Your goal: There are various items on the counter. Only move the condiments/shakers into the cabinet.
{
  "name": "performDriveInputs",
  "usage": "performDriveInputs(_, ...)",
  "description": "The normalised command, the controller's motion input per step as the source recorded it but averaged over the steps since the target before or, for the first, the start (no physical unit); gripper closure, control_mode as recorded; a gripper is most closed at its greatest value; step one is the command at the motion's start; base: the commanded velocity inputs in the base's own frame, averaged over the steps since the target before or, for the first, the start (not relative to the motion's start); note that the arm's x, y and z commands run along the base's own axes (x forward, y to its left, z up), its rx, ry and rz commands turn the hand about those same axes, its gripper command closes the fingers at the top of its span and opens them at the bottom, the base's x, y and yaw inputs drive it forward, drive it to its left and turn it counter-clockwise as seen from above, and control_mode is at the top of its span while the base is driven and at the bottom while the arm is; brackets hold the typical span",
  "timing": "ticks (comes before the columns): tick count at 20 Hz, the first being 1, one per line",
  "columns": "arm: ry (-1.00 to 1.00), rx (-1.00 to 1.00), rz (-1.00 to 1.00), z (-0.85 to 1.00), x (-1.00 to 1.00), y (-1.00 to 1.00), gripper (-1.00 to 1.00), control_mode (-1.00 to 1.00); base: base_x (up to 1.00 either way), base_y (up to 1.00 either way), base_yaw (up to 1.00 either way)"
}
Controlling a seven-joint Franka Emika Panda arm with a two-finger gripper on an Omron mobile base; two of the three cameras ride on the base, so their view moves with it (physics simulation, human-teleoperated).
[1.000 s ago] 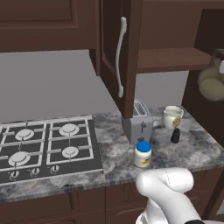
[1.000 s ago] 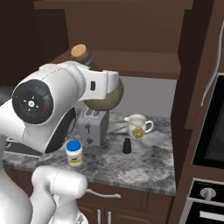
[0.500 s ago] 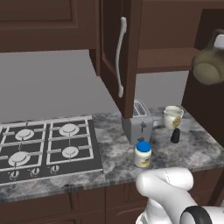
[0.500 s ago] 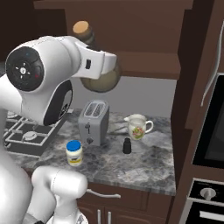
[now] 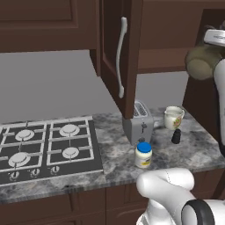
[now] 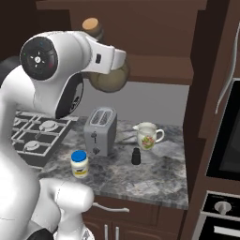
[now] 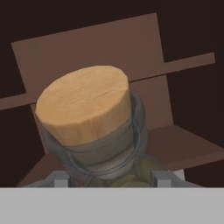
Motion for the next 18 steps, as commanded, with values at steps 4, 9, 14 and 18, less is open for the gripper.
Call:
performDriveInputs(4, -0.01, 0.04, 0.0, 0.01, 0.53, 0.15, 1.0, -1.0, 0.0, 0.0, 0.0)
performDriveInputs(9, 0.0, 0.08, -0.01, 0.0, 0.6, 0.14, 1.0, -1.0, 0.0, 0.0, 0.0)
performDriveInputs(14, 0.0, 0.06, -0.01, 0.0, 0.56, 0.11, 1.0, -1.0, 0.0, 0.0, 0.0)
performDriveInputs(18, 0.0, 0.0, -0.01, 0.0, 0.54, 0.08, 1.0, -1.0, 0.0, 0.0, 0.0)
